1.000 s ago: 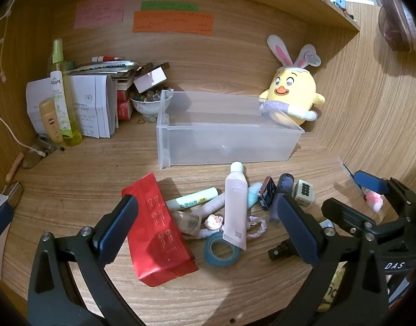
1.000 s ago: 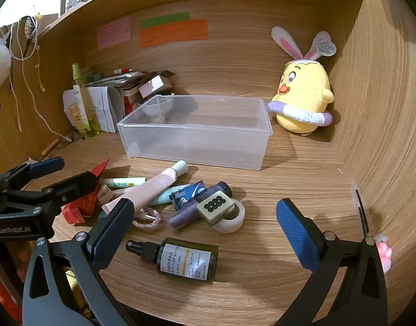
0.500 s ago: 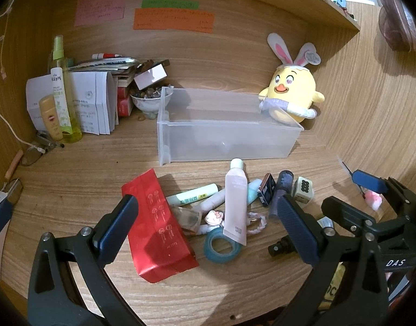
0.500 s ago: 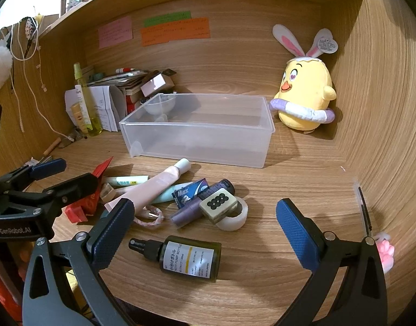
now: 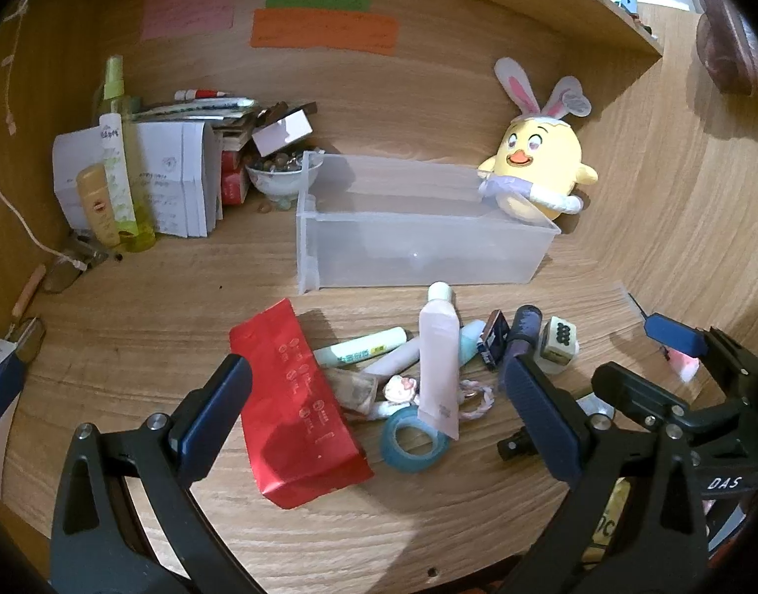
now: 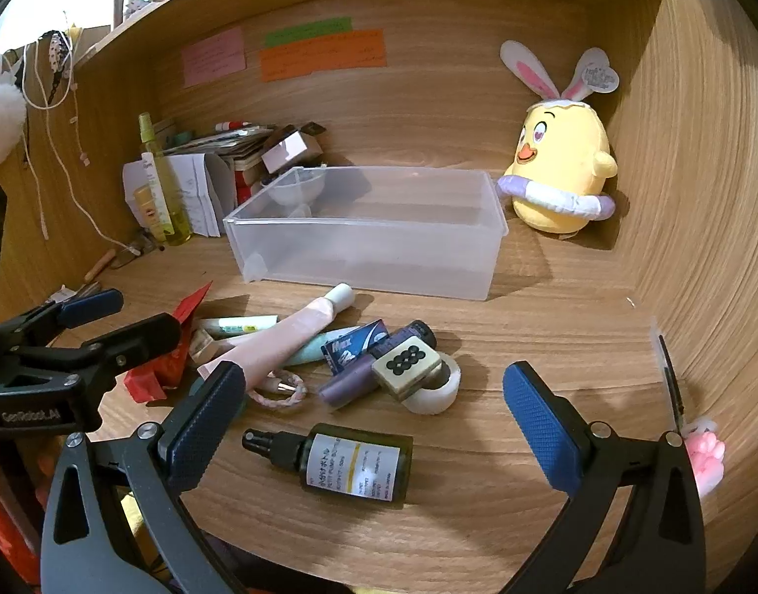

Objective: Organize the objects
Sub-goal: 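Move both grippers toward the scattered items in front of the bin, then grasp the red box with the left gripper while the right gripper grasps the green dropper bottle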

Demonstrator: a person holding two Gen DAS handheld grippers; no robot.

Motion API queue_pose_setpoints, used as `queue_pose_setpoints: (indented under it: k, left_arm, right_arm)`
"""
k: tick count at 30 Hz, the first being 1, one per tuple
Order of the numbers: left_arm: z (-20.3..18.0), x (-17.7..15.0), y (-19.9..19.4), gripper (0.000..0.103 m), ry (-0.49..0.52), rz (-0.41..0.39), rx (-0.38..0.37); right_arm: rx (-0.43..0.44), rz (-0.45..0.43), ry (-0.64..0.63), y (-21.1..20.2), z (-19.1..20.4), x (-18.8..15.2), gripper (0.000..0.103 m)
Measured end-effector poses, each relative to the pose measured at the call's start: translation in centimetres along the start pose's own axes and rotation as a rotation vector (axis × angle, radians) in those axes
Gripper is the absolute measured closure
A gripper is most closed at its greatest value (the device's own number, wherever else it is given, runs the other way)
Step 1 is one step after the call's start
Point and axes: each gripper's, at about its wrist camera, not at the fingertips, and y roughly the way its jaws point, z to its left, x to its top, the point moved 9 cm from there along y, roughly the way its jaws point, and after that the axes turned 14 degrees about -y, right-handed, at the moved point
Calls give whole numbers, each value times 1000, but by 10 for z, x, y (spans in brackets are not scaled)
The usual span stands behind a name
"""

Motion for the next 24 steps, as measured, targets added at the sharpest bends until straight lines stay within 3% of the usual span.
queue_pose_setpoints:
  k: [8,16,24]
  left_arm:
    - [24,-10,10,0,-21,45,50]
    - [54,-15,30,0,-120,118,71]
    - [73,-32,37,0,-128,167,113]
  right_arm:
    - [22,48,-3,10,6,-16,0]
    - [81,99,47,23,7,-37,0]
    - [91,85,87,23,1,-42,3]
